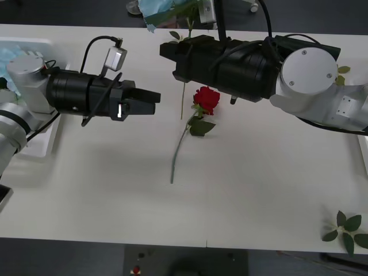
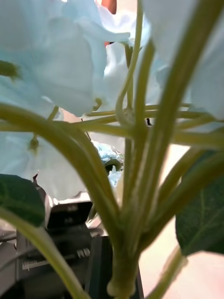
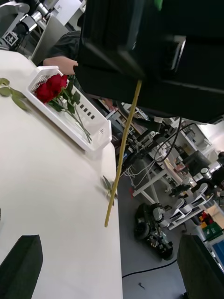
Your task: Put the red flowers into the right box and the blue flowers into the left box
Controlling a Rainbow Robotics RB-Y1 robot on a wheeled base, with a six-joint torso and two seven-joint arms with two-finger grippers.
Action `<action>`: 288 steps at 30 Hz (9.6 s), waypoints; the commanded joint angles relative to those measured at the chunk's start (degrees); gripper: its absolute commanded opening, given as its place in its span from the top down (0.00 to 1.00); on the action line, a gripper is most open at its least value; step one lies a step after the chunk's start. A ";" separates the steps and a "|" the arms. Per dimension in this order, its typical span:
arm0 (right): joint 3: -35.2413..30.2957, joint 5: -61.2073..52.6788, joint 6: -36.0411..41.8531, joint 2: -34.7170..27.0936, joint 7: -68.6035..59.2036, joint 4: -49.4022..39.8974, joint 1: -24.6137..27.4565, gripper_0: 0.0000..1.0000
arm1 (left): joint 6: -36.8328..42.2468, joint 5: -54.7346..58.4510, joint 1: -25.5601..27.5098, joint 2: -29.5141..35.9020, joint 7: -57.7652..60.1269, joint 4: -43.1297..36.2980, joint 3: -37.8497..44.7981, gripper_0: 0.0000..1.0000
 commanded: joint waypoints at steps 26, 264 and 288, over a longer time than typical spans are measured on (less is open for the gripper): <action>-0.35 -0.17 -0.22 -0.10 0.54 -0.59 -1.11 1.00 | -17.17 4.06 0.11 -4.96 -0.28 -9.83 -8.04 0.21; -12.47 -2.28 49.44 -25.32 27.39 11.81 9.00 0.00 | -17.17 -90.95 2.13 -12.08 91.71 -43.49 -13.05 0.06; -12.47 -2.28 49.44 -25.32 27.39 11.81 9.00 0.00 | -30.53 -100.09 -5.17 -17.00 93.82 -19.50 -21.84 0.06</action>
